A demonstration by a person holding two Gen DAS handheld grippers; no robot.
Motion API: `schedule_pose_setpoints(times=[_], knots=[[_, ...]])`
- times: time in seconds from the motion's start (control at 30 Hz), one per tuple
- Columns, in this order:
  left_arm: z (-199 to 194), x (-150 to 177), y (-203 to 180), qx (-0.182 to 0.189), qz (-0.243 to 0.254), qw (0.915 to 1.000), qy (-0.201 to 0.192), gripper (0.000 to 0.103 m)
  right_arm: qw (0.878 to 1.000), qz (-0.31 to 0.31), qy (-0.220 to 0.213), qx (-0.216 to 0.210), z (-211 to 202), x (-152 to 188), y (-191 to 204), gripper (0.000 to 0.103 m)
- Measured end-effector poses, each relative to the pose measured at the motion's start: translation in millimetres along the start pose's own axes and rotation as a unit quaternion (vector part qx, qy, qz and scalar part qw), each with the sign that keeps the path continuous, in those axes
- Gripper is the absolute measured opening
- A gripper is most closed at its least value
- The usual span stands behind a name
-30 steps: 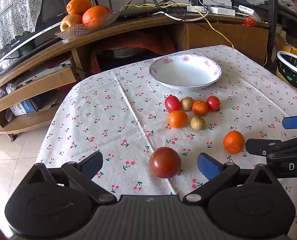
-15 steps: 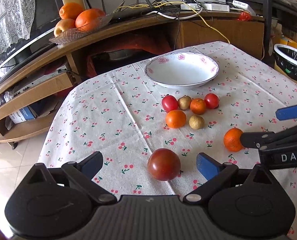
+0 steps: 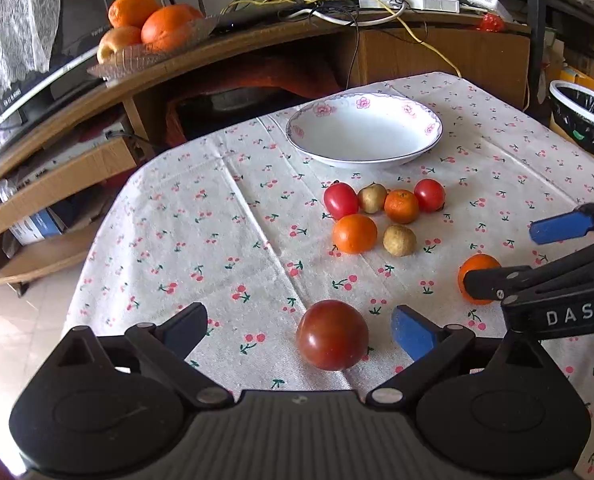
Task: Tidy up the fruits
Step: 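Close the left tool on the dark red tomato while the right tool grasps the mandarin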
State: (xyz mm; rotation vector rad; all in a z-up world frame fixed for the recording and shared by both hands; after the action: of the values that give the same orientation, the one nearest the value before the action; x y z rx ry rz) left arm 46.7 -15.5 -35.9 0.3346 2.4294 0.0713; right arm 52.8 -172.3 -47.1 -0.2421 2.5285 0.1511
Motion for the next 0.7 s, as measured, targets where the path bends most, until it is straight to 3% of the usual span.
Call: schedule_pose_setpoints(times=[0.37,0.5,0.7], knots=[[14,2,3,0.01,-0.014,0.9996,0.023,0.096,1.0,-0.008,0.019,-0.019,12,-1,1,0.063],[18,5,2,0.018,-0.014,0.9991,0.036,0.08,0.999,-0.012,0.024,-0.023,14,0,3,0.058],[20,6,4,0.048,-0.034,0.9973,0.044,0.067,0.999,-0.014,0.023,-0.033,14,-1,4,0.048]])
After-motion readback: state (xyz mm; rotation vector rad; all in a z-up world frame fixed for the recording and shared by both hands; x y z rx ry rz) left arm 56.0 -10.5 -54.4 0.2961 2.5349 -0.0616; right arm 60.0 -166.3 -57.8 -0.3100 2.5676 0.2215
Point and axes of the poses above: each gripper's, at about its wrist camera, not at the fingertips, and z roughly the way its jaws point, y to its left, x to its underside, the point moved 3 cm from there along z, roughly the way its jaws point, and after that the axes turned 3 degrees about y, right-handed, at the moved point
